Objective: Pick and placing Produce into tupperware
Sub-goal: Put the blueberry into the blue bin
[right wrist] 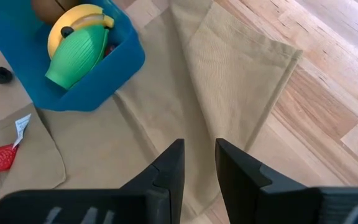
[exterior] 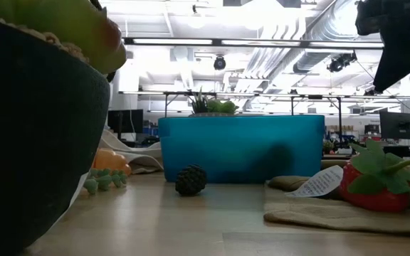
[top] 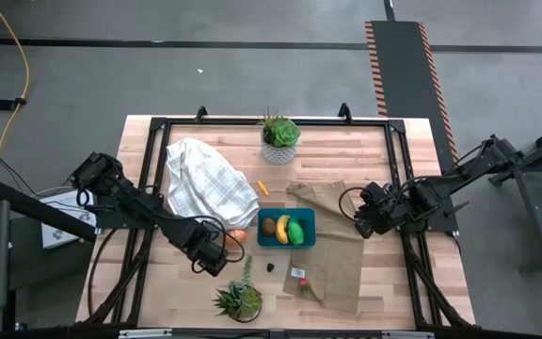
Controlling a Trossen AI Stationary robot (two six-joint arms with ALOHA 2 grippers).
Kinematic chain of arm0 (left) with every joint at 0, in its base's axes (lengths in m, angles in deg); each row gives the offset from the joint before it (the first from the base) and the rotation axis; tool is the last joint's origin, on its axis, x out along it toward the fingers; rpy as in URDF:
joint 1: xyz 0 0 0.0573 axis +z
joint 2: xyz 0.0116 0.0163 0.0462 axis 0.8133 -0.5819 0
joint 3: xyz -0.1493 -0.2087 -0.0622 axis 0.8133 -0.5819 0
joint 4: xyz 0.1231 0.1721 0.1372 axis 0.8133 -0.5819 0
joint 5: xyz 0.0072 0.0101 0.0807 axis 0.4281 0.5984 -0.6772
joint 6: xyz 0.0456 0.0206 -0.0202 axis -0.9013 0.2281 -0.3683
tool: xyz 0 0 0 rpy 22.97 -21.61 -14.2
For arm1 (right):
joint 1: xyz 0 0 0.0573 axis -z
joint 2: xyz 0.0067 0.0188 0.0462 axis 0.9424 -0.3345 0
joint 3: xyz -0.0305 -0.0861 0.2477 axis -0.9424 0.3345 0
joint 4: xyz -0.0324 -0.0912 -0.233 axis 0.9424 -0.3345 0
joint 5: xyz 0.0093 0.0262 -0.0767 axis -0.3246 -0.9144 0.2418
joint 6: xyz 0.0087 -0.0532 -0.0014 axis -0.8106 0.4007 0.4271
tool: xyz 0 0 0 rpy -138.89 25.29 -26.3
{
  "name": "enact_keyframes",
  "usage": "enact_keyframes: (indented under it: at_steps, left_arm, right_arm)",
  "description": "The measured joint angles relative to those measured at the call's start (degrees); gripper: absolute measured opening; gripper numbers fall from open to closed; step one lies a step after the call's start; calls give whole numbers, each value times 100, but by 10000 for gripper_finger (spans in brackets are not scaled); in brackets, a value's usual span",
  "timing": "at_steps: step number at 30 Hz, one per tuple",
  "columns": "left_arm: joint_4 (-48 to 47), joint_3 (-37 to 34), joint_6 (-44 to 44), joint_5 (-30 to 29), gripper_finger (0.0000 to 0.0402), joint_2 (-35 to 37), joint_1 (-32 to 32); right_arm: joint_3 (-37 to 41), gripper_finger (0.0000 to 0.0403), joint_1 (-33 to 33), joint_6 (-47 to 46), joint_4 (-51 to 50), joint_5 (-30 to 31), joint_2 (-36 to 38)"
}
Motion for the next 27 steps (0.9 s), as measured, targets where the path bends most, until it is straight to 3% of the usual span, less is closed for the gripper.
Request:
enact_keyframes:
  at_steps: [21,27]
  left_arm:
    - [229,-35,-194,-151,127,-1,7]
    - [671,-359,-109,-30,127,-2,7]
  right_arm:
    - [0,81,0,-45,4,8,0]
    - [0,81,0,-48,21,15,-1]
